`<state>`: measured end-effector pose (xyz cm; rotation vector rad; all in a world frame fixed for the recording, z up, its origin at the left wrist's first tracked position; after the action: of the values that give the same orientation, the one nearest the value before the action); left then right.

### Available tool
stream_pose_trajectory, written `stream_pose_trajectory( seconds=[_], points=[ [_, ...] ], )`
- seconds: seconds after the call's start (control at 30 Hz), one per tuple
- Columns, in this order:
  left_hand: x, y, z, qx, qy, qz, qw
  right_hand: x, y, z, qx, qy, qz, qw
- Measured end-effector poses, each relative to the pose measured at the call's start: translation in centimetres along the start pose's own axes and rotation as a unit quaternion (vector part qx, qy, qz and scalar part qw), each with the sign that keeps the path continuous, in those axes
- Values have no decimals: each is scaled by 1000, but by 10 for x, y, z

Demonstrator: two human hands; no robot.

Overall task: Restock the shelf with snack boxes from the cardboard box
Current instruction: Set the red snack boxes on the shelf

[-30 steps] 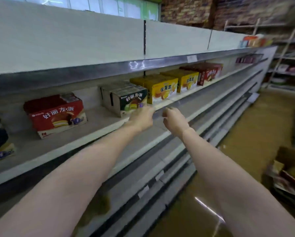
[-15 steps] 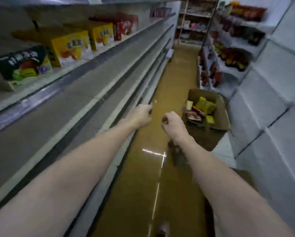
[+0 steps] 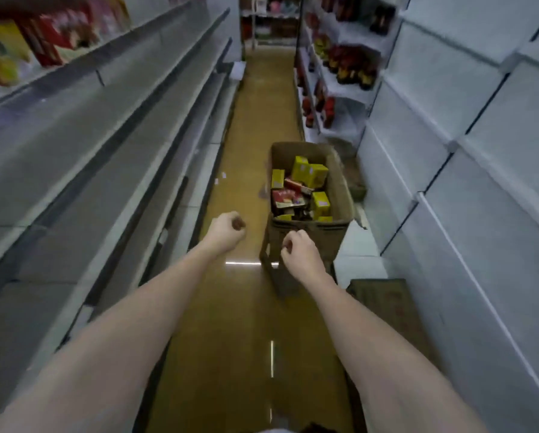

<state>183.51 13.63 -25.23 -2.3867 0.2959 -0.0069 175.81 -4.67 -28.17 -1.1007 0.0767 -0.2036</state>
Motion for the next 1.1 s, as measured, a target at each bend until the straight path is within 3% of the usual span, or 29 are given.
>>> stream_pose_trajectory(
  seconds=[0.17,0.33,0.5,0.83,1.1],
  points=[
    [39,51,7,-73,-45,12,996,40,12,-47,-11,21,11,1000],
    [94,83,0,-35,-21,30,999,87,25,-61,-38,10,18,999],
    [177,112,-17,-1,59,80,995,152,38,-80,-70,31,26,997],
    [314,160,-7,18,65,159,985,266,46,-110,-90,111,37,989],
    [377,194,-1,45,37,197,979,324,60,-139,-125,92,91,984]
  ],
)
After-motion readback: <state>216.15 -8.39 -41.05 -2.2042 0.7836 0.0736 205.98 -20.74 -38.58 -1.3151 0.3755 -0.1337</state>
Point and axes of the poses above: each hand's wrist, its own x-axis towards the middle knuckle, its own y-axis out of the palm, z = x × y, the point moved 9 cm from there along x, towards the middle knuckle, and after that the axes turned 7 degrees about -x, right-handed, at the moved point
